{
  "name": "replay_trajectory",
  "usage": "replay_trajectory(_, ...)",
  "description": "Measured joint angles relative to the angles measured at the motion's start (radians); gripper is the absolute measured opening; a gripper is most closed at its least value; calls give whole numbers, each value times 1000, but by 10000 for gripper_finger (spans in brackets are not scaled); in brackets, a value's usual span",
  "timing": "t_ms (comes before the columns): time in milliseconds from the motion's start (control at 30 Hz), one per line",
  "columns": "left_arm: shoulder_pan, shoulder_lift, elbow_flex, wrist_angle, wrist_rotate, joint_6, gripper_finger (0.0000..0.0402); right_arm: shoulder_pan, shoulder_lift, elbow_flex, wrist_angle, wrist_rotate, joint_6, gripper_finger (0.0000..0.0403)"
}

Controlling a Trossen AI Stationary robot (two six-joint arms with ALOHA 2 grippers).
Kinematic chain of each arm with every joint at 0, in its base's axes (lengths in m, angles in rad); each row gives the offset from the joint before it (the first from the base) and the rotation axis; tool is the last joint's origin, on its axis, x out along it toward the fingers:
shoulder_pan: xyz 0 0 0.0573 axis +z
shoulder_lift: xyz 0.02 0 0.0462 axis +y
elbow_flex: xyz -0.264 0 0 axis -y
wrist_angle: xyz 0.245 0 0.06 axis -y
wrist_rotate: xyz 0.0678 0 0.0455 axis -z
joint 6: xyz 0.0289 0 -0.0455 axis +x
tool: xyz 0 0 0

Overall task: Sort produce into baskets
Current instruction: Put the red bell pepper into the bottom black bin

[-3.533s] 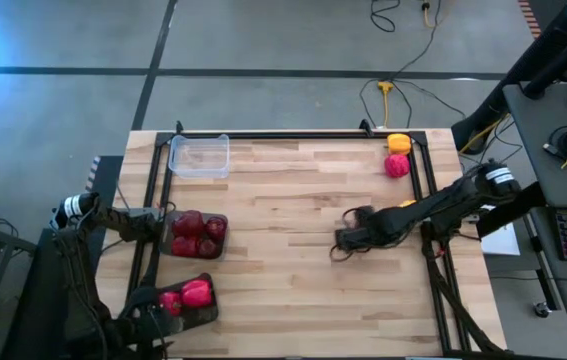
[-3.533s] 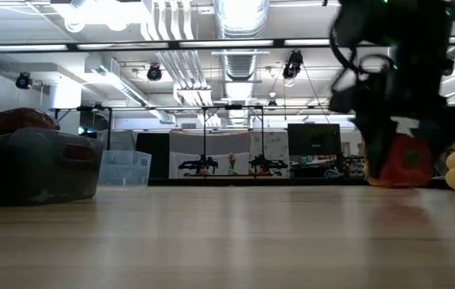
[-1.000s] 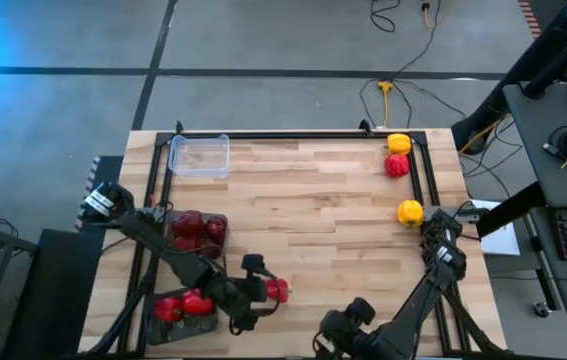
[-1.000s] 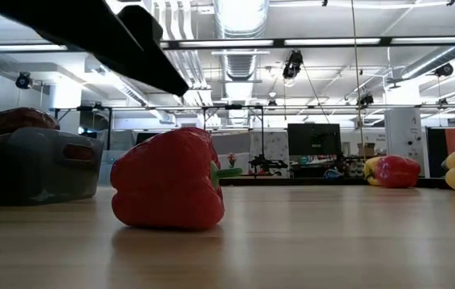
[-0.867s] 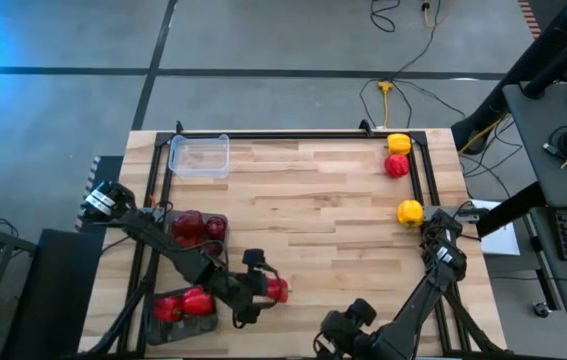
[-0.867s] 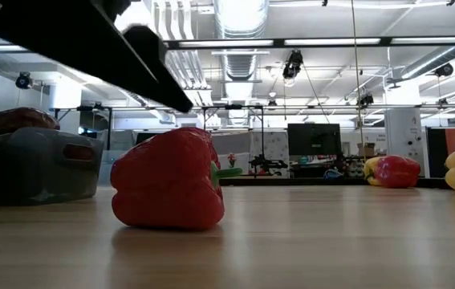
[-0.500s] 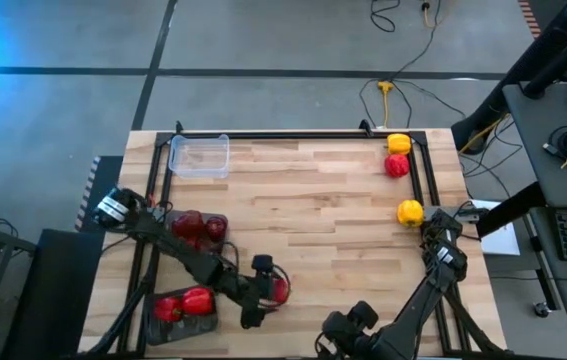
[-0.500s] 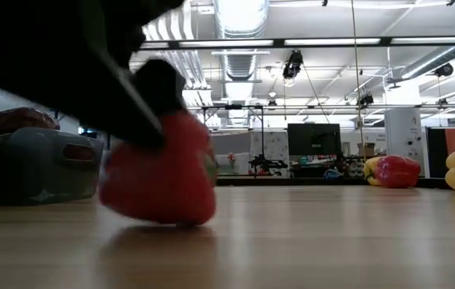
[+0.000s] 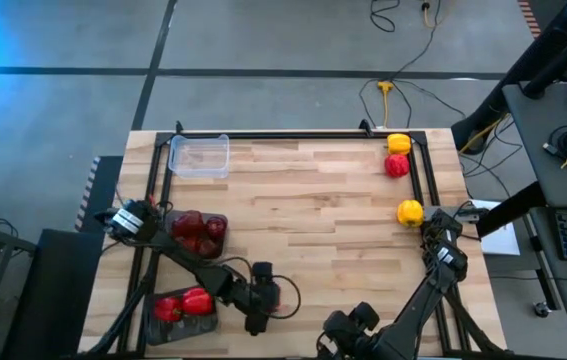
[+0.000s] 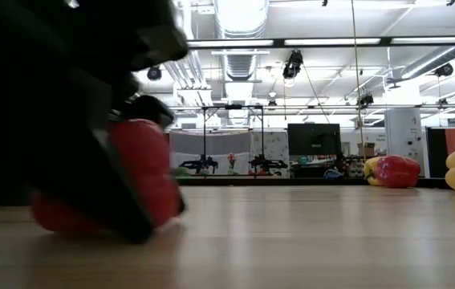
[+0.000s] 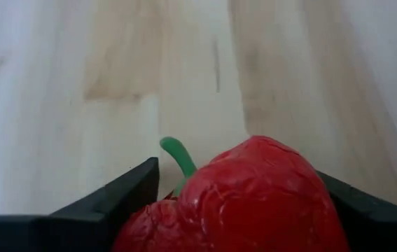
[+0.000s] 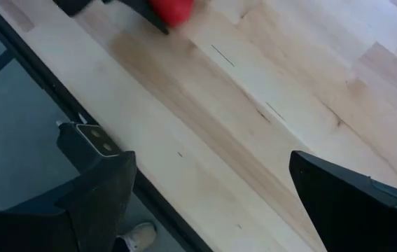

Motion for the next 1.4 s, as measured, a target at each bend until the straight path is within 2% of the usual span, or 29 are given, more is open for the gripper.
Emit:
replay_trajectory(33,-9,-15,-1,-33,-12,-16,255,-2,0,-1,-1,2,-1,368)
replay_trajectory(167,-65,-110,-3,-111,-46,-50,254,-15,0,-5,4,7,-2,368)
replay_trajectory(367,-254,-387,-1,-289,-107,-225,254,-48,0,-5,53,7,-5,368)
replay_trajectory(467,-385,-512,2,-473,-120,-377,254,-71,0,-5,111,7,-81,368)
replay_trajectory(533,-465,-547,-1,-634,-149,-513,254,-90,0,-7,137,8,-138,368)
replay_trajectory(667,-558,-540,-8,-822,-145,-708,254,-131,0,-8,165,8,-230,368)
replay_trajectory(867,-580,-428,-12,-821,33,-734,257,-171,0,12,160,-28,-343,368)
replay_trajectory(1000,-600,-365,-11,-821,97,-745,292,-185,-4,66,106,-37,-376,368)
replay_trajectory(1067,-612,-341,-11,-821,131,-756,304,-185,-22,111,50,34,-377,368)
replay_trajectory(1133,-622,-331,-11,-821,163,-758,311,-173,-72,120,-19,157,-353,368)
replay_trajectory(1233,-629,-332,-11,-822,187,-765,319,-169,-163,103,-178,293,-200,368)
replay_trajectory(1333,-630,-345,-1,-835,189,-773,329,-202,-272,1,-146,301,-211,368)
replay_trajectory(1400,-630,-354,6,-849,189,-781,336,-253,-334,-74,-167,291,-164,368)
